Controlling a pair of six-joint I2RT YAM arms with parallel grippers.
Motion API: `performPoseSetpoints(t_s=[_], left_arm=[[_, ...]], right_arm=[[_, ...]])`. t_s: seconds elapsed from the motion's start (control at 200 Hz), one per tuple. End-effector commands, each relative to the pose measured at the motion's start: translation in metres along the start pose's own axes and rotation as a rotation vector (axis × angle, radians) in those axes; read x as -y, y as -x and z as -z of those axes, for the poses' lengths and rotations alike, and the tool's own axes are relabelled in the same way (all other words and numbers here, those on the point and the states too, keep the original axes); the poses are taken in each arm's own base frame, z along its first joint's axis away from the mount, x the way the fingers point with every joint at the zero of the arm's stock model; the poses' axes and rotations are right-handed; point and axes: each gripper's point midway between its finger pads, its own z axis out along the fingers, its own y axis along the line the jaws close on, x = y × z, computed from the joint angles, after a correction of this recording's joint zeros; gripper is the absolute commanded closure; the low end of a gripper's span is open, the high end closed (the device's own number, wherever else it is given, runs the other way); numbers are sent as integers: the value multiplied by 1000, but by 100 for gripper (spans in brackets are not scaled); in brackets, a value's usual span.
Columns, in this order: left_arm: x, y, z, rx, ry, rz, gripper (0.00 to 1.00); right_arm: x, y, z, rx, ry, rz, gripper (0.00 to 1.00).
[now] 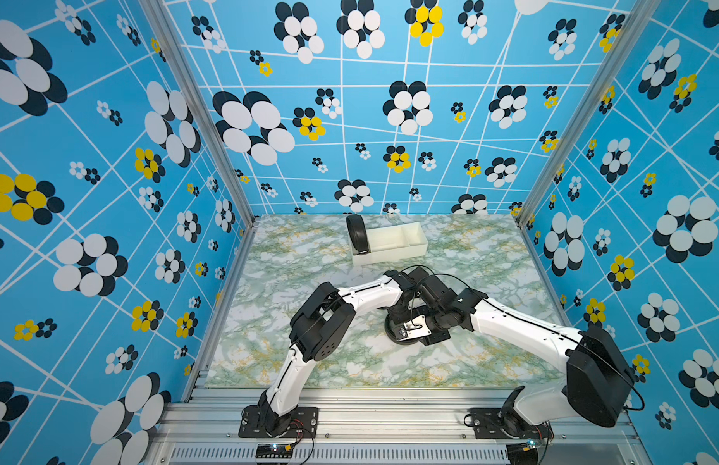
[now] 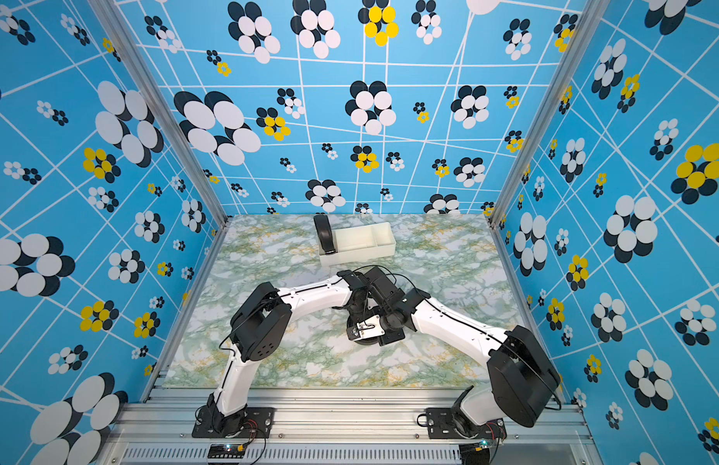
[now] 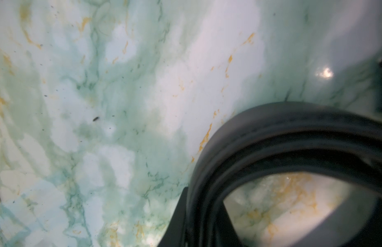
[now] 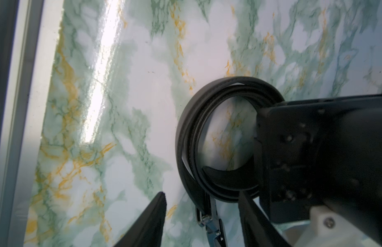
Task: Place the belts into the storage roll
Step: Roll the belt at the center of the board.
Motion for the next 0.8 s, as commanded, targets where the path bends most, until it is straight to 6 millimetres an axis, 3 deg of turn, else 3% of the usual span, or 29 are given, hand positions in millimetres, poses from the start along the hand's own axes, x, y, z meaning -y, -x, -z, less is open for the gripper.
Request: performPoseSetpoints(t_s=[0.0,0.275,0.365,0.6,0.734,0.794], left_arm=[[58,-58,-58,-233,-168,-98,100],[62,-63,-60,-240,-181,-107,100],[63,-65,-59,-239,-184,-127,100],[83,-72,-54,-222,-236,-257,100],[89,-73,-52,-220,-263,-290,100],[93,-72,-52,-218,-274,-301,100]], right_arm=[[-22,3,-1,8,62,-27,42],[-25,-6,-36,-30,75,-47,40],[-18,-15,-48,-77,34,-52,40],[-13,-23,-64,-102,59,-50,41],[-19,-24,-69,-102,93,-50,47],[-21,-24,-70,-98,105,-52,56]])
